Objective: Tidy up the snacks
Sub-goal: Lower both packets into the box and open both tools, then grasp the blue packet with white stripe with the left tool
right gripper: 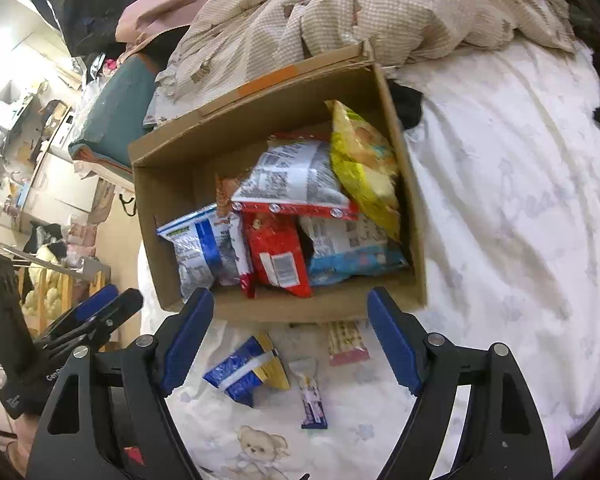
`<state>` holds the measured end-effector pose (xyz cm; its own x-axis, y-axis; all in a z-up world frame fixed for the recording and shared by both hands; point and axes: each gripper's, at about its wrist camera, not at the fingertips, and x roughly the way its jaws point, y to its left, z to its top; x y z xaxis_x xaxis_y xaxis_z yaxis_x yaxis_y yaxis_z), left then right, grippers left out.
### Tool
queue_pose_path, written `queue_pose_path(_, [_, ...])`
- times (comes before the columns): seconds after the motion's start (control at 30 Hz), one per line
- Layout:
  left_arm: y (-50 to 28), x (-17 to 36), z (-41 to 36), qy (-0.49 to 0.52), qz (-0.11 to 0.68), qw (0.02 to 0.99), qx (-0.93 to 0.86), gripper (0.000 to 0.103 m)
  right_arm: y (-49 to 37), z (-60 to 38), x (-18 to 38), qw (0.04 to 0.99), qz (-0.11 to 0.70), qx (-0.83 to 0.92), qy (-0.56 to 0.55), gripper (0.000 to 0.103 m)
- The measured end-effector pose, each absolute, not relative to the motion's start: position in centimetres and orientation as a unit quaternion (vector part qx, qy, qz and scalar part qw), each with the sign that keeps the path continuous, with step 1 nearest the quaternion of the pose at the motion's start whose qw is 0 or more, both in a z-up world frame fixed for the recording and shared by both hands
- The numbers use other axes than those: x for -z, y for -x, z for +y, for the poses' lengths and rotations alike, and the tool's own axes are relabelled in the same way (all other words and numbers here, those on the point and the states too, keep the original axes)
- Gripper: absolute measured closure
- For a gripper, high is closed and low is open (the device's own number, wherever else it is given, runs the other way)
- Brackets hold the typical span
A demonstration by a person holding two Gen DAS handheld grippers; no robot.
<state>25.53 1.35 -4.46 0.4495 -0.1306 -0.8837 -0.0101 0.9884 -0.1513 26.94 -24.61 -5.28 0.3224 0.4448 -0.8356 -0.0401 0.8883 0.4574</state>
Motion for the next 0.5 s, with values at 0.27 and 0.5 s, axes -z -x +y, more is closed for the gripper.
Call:
queue_pose_path(0.27, [-22.4, 6.1, 2.1, 0.062, 0.536, 0.841, 0.048, 0.025, -22.8, -24.7, 6.4, 0.793, 0.561, -0.148, -0.183, 0.021])
queue_pose_path(0.5, [-21.7, 11.7, -0.5, 0.019, 0.618, 0.779, 0.104, 0.025, -20.8, -24.9, 8.4, 0.783, 0.571, -0.143, -0.199, 0.021])
